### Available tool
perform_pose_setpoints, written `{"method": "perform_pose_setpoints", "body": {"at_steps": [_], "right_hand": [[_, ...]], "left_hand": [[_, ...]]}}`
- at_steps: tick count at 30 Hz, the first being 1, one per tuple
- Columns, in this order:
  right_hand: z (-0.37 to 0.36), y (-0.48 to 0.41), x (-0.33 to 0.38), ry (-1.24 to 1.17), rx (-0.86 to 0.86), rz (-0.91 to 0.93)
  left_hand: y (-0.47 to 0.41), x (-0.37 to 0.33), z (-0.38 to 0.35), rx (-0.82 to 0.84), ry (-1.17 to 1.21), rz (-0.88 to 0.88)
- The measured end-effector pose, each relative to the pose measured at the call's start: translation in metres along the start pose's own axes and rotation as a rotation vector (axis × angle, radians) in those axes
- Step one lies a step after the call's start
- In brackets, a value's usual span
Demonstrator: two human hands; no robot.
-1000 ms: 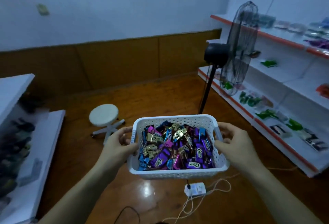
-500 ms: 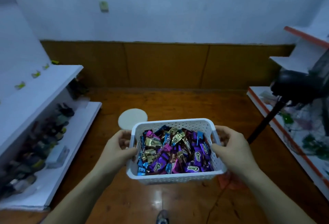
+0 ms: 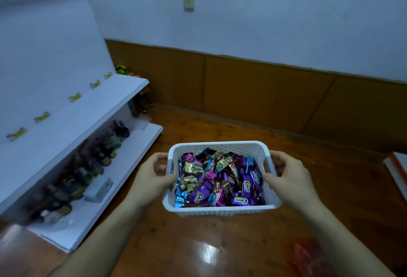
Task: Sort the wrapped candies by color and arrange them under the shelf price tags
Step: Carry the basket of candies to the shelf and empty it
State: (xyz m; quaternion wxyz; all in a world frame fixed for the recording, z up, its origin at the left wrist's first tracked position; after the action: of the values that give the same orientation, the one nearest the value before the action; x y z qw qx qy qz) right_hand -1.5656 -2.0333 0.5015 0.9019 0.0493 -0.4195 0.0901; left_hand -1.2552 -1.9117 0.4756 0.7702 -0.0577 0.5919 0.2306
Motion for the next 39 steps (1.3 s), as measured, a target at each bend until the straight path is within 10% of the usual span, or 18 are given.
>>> {"method": "perform_pose_setpoints", "body": {"at_steps": [15, 39], "right_hand": [[-0.130, -0.316, 0.105, 0.124, 0.368, 0.310], [-0.474, -0.493, 0.366, 0.083, 0.699, 0.536]], "left_hand": [[-0.179, 0.006, 0.049, -0.475, 0.211, 0.178], [-0.343, 0.096, 0.333, -0.930, 0.392, 0.248]]}}
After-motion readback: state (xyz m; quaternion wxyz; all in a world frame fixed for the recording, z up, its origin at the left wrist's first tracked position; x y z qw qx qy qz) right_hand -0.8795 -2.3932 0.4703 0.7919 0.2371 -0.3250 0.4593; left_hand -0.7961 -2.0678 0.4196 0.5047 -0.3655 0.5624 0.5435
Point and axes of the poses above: each hand's wrist, its own y-axis away from the middle knuckle, its own z-axis out of the back of the hand, x = y × z, the point moved 9 cm from there along -y, towards the middle knuckle, and after that the axes turned 1 degree about -x, right-handed, at the moved point
